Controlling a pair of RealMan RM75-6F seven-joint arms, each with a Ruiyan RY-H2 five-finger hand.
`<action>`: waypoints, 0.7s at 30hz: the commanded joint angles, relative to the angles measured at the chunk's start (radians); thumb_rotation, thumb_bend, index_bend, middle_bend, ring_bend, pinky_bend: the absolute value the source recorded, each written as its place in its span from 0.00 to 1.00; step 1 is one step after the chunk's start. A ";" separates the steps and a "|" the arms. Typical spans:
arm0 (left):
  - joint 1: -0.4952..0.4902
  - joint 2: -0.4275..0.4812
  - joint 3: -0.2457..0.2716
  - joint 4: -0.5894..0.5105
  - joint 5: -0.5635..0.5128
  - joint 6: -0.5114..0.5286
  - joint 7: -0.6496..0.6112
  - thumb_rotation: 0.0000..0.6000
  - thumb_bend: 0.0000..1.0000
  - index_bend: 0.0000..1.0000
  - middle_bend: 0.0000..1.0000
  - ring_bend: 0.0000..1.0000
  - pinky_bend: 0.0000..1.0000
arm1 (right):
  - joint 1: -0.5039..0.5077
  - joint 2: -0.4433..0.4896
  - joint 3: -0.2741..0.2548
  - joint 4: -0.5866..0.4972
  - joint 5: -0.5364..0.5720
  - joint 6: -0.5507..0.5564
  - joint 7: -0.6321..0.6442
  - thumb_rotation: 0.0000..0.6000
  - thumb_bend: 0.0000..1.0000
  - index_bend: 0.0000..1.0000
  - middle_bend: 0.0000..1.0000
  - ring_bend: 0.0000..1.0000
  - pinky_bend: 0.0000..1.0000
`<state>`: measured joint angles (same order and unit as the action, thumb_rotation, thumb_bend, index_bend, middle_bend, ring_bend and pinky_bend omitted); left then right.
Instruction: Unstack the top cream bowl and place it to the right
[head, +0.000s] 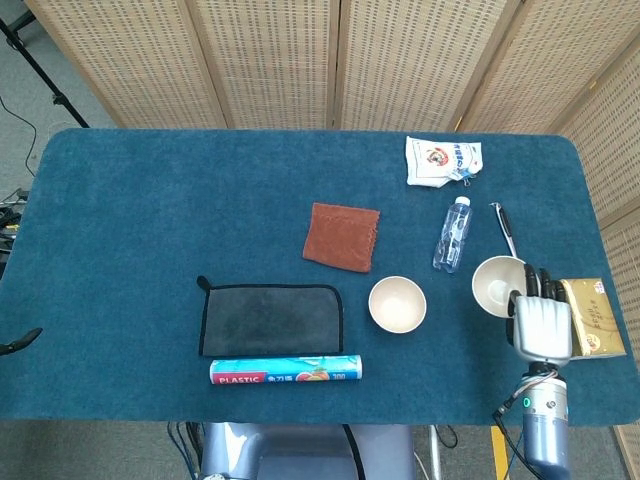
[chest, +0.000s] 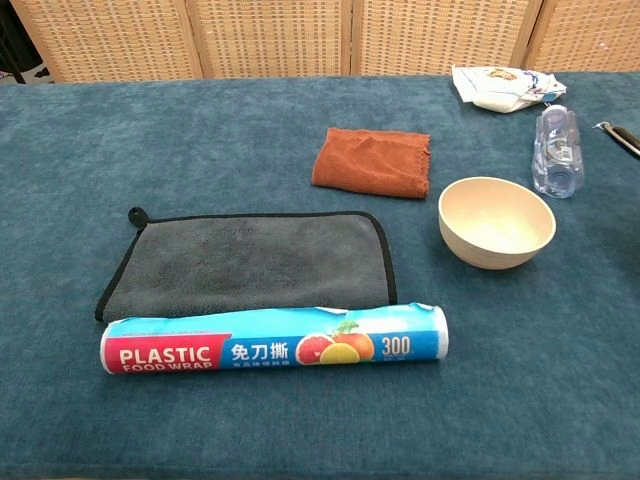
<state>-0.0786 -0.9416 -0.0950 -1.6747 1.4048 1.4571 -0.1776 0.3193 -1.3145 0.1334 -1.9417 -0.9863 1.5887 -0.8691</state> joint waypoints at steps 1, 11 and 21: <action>0.000 0.000 0.000 0.000 0.000 0.000 0.001 0.72 0.00 0.17 0.00 0.00 0.00 | -0.020 0.014 -0.015 -0.003 -0.010 0.012 0.019 1.00 0.40 0.61 0.12 0.11 0.17; -0.001 -0.005 0.006 -0.002 0.008 -0.001 0.014 0.72 0.00 0.17 0.00 0.00 0.00 | -0.084 0.029 -0.065 0.003 -0.036 0.024 0.091 1.00 0.40 0.62 0.12 0.11 0.17; -0.001 -0.008 0.008 -0.003 0.010 -0.001 0.020 0.72 0.00 0.17 0.00 0.00 0.00 | -0.134 -0.012 -0.114 0.031 -0.076 0.025 0.142 1.00 0.40 0.62 0.12 0.11 0.17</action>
<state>-0.0797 -0.9492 -0.0867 -1.6776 1.4147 1.4560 -0.1578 0.1910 -1.3208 0.0230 -1.9156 -1.0592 1.6128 -0.7339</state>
